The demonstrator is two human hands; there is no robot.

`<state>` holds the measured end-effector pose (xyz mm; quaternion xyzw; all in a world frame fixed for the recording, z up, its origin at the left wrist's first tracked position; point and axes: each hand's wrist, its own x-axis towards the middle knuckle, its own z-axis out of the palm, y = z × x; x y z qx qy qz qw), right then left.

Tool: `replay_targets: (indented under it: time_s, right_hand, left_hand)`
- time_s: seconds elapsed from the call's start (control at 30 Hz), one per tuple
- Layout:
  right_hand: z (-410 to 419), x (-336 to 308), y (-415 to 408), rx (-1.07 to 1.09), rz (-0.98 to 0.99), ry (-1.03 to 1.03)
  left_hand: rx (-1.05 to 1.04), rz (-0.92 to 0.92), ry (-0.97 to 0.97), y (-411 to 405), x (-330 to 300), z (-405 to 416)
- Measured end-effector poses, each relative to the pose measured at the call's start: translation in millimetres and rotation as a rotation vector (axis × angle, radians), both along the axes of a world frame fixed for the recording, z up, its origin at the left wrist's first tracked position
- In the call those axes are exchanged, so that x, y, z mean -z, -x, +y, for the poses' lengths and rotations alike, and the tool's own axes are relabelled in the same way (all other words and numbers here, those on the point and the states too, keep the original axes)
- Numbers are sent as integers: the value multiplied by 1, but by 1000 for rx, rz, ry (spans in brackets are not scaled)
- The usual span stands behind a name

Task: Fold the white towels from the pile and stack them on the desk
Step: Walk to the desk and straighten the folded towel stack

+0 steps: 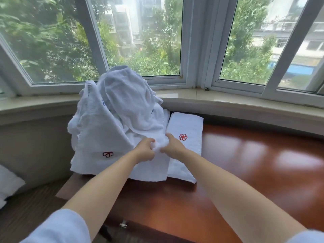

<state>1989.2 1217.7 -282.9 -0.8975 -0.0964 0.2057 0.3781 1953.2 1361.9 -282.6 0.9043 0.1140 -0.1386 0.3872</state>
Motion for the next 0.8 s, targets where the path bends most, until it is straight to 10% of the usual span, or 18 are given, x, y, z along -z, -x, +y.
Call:
replay_targets:
  time_s: [0.27, 0.53, 0.67, 0.8]
  right_hand:
    - [-3, 7, 23, -188, -141, 372]
    - [-40, -31, 33, 630, -376, -375]
    - [-73, -25, 23, 884, -457, -147]
    - [-74, -6, 30, 415, -236, -93]
  left_hand:
    - [130, -147, -181, 30, 6, 20]
    - [205, -33, -696, 39, -7, 25]
    - [63, -148, -511, 39, -9, 21]
    - [-100, -374, -22, 34, -18, -17]
